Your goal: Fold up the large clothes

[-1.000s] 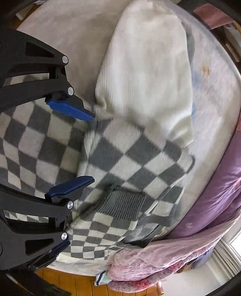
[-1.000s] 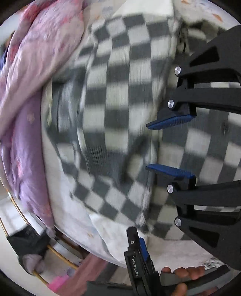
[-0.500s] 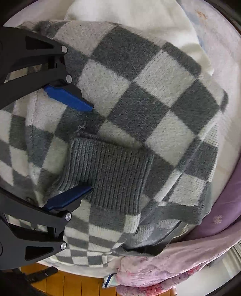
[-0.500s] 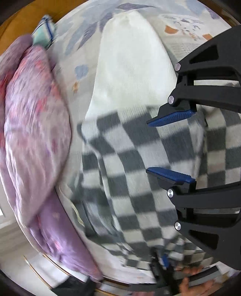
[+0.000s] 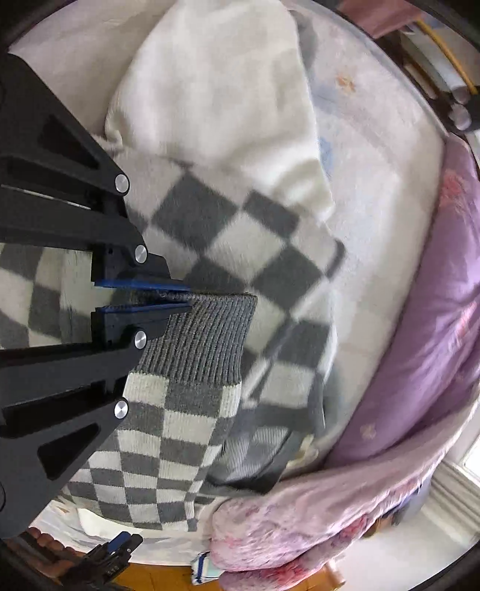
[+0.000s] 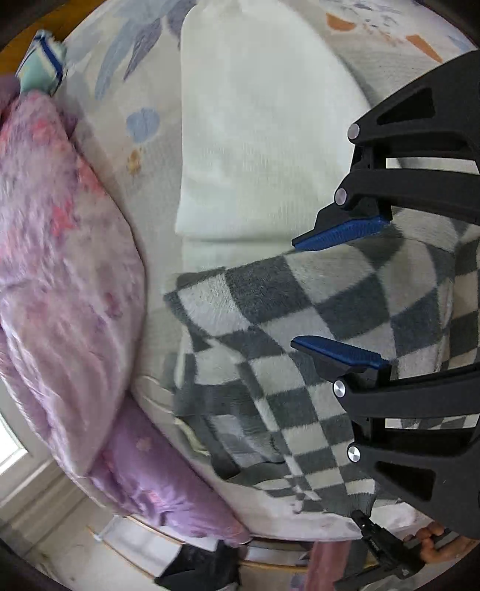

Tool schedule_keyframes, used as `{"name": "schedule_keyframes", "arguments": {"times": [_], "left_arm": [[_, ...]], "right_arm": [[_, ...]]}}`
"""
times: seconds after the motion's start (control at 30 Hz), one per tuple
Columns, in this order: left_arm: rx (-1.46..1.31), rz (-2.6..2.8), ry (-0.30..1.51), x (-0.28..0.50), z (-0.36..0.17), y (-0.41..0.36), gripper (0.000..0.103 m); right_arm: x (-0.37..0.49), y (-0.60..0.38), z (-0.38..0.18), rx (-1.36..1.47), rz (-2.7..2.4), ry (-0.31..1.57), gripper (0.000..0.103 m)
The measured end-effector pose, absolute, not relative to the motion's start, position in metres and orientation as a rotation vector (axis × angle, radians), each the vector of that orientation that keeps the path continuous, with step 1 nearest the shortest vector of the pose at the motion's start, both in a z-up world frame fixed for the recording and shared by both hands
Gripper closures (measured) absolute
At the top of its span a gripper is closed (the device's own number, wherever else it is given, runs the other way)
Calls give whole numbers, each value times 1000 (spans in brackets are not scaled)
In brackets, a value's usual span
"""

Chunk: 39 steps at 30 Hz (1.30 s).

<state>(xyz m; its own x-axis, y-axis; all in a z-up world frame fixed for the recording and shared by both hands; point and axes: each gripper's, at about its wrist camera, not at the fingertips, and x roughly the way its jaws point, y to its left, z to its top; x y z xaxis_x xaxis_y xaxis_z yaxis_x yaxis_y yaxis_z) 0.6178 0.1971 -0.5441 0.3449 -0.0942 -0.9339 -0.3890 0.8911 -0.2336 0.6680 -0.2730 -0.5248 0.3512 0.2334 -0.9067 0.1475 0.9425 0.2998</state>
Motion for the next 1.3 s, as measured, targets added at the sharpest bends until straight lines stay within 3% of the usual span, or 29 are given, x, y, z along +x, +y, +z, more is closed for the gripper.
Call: {"name": "schedule_keyframes", "arguments": {"times": [0.07,0.2,0.4,0.43,0.47,0.57,0.87,1.2,1.23,1.27,1.3], "left_arm": [[-431,219,1260,616,-559,201,97],[-429,215,1306,611,-583,201,97],[-517,163,1290,617,-569,213,94],[-528,146,1273,620,-560,218,92],[-536,126,1241,624,-549,224,87],[-514,129,1189,647,-530,241,51],[-517,151,1336,751,-576,271,51],[-405,144,1530,792,-622,274,55],[-398,139,1541,793,-624,273,59],[-372,141,1546,795,-625,270,70],[-334,144,1543,796,-622,267,77]], "right_arm": [[674,-265,-543,349,77,1275,73],[683,-260,-595,311,52,1400,78],[690,-255,-595,275,52,1439,75],[691,-256,-585,290,61,1438,69],[691,-259,-576,310,73,1425,58],[698,-266,-552,311,73,1374,49],[779,-289,-556,405,7,1377,47],[815,-286,-605,410,-13,1545,48],[816,-286,-607,407,-6,1550,52],[816,-285,-608,409,7,1551,67],[816,-285,-607,418,14,1522,76]]}}
